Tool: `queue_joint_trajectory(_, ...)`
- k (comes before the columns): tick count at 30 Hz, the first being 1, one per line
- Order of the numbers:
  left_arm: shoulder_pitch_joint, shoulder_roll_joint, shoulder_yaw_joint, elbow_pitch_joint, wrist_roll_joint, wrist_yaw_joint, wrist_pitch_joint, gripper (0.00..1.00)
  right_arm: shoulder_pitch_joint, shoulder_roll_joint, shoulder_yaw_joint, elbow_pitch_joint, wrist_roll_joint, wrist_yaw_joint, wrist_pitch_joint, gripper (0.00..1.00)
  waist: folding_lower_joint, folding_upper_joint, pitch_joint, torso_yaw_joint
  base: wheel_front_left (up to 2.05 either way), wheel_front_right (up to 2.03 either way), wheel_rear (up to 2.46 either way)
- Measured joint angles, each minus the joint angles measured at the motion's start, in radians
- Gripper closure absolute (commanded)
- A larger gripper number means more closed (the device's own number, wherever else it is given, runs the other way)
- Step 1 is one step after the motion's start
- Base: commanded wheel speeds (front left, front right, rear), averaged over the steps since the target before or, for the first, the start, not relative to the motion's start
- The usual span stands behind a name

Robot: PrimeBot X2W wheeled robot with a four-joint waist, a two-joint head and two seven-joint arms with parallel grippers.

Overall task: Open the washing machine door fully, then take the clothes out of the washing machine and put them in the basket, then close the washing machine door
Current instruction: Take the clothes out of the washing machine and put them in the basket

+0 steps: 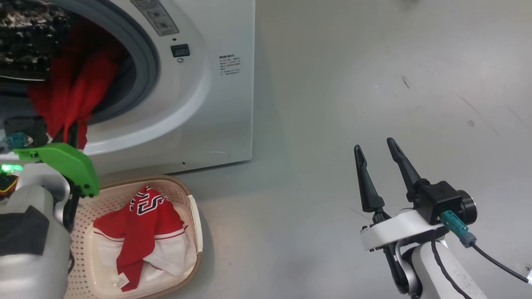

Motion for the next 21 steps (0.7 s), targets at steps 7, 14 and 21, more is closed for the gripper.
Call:
queue_joint_trajectory(7,0.081,-0.030,-0.016,0.009,-0.007,-0.012,-0.059,1.00,0.041,-0.012,-0.010,0.018,0.002,0.009,0.000,0.00,0.0000,0.0000,-0.083,0.046,0.00,0.00,0.00)
queue_joint_trajectory(14,0.180,-0.035,-0.027,0.010,-0.015,-0.014,-0.116,1.00,0.074,-0.018,-0.012,0.026,0.012,0.026,0.000,0.00,0.0000,0.0000,-0.165,0.080,0.00,0.00,0.00)
queue_joint_trajectory(21,0.239,-0.051,-0.046,-0.018,-0.023,-0.021,-0.166,1.00,0.122,-0.026,-0.023,0.029,0.018,0.026,0.000,0.00,0.0000,0.0000,-0.234,0.102,0.00,0.00,0.00)
